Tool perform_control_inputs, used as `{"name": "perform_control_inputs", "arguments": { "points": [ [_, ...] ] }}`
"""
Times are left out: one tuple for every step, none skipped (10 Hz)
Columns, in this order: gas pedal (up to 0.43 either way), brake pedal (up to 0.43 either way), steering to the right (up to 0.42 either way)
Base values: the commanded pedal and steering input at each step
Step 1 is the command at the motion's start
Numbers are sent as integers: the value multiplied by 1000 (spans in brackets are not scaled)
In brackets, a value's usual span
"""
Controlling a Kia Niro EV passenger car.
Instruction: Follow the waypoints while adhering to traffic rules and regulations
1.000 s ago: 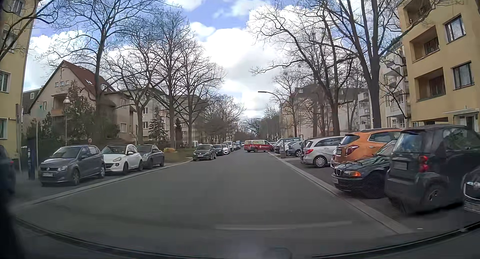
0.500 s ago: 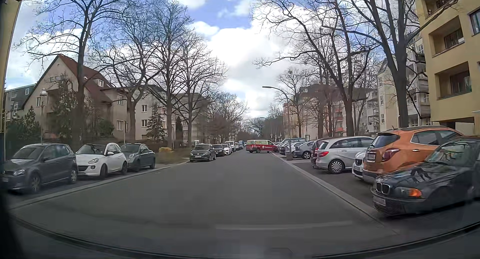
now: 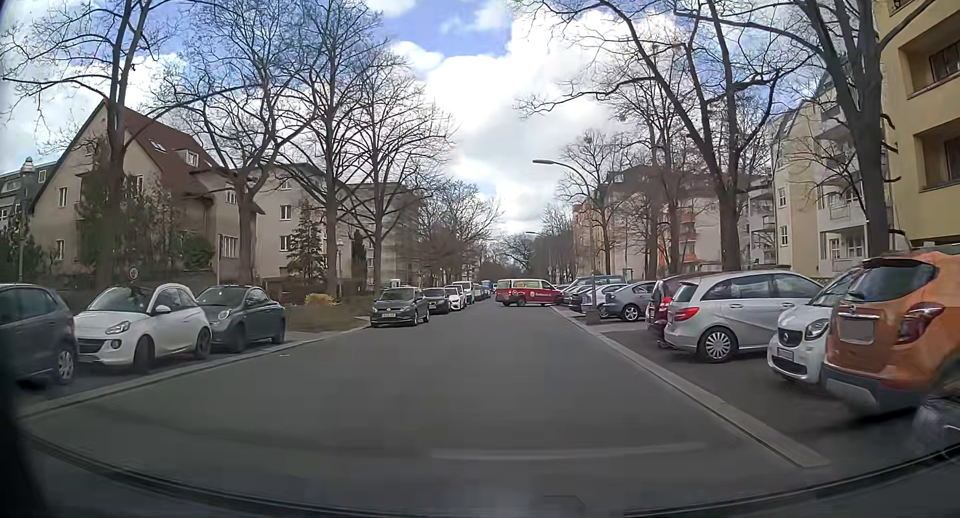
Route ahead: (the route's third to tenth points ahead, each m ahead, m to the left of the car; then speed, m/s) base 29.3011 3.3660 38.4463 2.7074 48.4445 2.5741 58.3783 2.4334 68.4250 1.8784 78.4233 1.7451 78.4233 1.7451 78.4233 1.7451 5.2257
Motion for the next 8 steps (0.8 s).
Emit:
{"name": "perform_control_inputs", "arguments": {
  "points": [
    [39, 30, -7],
    [28, 37, -5],
    [28, 37, -4],
    [28, 30, -4],
    [28, 37, -4],
    [28, 30, -4],
    [8, 30, -1],
    [0, 37, 2]
  ]
}}
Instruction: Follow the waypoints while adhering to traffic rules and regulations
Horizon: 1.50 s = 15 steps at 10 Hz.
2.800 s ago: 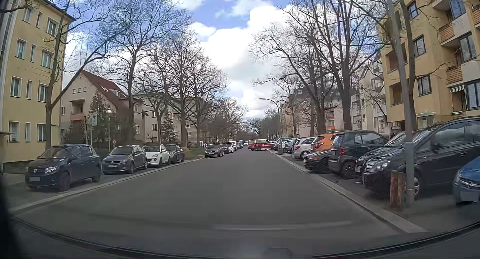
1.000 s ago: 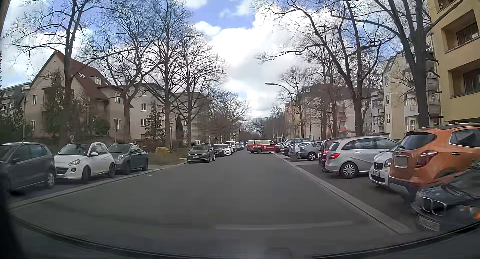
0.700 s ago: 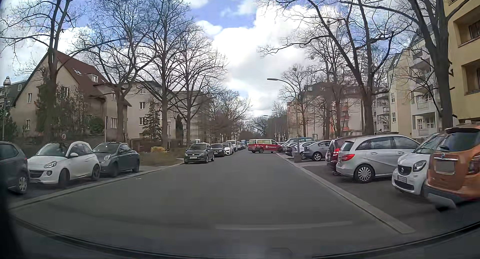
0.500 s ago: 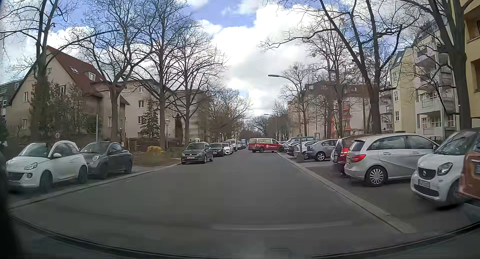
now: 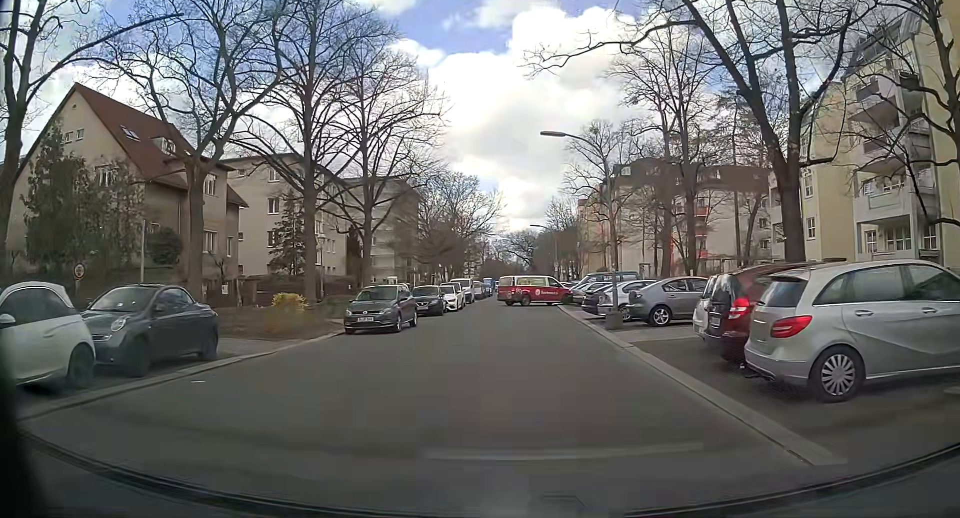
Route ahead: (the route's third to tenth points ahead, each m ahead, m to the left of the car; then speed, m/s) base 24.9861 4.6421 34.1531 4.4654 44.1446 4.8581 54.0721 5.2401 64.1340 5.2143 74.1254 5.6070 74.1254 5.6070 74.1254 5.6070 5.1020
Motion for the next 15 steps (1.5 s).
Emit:
{"name": "perform_control_inputs", "arguments": {
  "points": [
    [0, 37, 5],
    [0, 37, 6],
    [0, 37, 7],
    [0, 37, 9],
    [0, 30, 11],
    [0, 37, 11],
    [0, 37, 11],
    [0, 37, 11],
    [0, 37, 11],
    [0, 37, 11],
    [0, 30, 11],
    [0, 37, 11],
    [0, 30, 11],
    [0, 30, 11],
    [0, 30, 10]
  ]
}}
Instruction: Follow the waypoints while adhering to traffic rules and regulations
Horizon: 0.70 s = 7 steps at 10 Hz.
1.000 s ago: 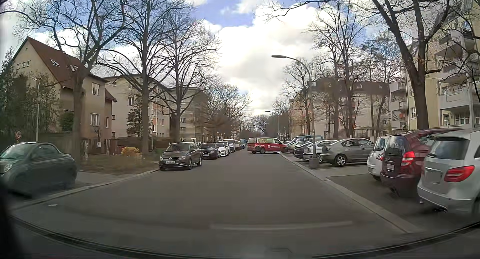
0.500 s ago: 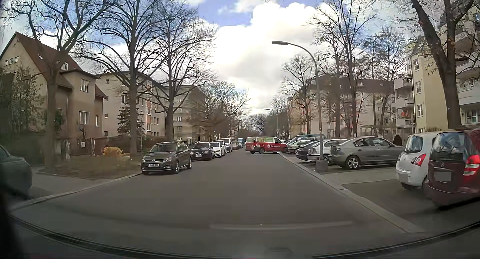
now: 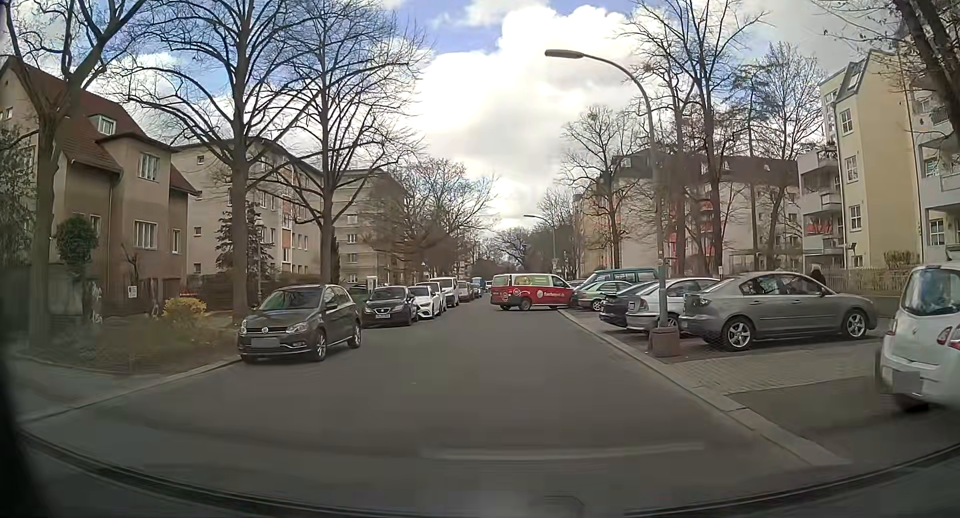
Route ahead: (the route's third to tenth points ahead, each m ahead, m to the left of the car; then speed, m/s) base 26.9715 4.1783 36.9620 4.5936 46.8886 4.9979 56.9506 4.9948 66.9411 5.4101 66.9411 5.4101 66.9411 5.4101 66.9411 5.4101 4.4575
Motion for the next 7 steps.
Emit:
{"name": "perform_control_inputs", "arguments": {
  "points": [
    [0, 37, 9],
    [0, 30, 9],
    [0, 30, 8],
    [0, 37, 8],
    [0, 37, 8],
    [0, 37, 8],
    [0, 30, 8]
  ]
}}
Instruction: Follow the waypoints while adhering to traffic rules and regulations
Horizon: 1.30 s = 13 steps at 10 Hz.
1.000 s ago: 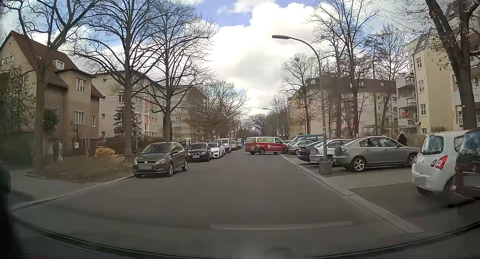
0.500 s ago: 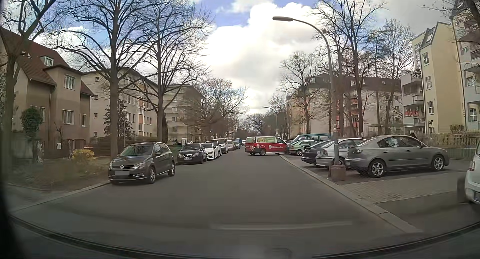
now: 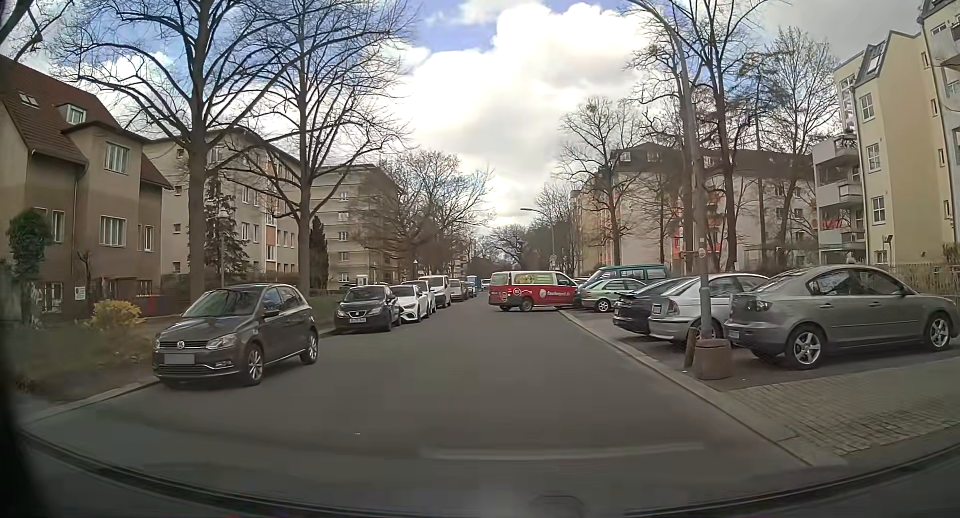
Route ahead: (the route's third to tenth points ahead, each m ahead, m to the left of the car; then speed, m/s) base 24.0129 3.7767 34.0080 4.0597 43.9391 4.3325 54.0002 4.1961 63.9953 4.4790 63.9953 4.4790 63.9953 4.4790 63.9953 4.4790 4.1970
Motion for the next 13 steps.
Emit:
{"name": "perform_control_inputs", "arguments": {
  "points": [
    [0, 37, 8],
    [0, 37, 8],
    [0, 37, 8],
    [0, 30, 8],
    [0, 37, 9],
    [0, 37, 8],
    [0, 43, 8],
    [0, 43, 8],
    [0, 49, 9],
    [0, 55, 9],
    [0, 55, 9],
    [0, 55, 9],
    [0, 55, 9]
  ]
}}
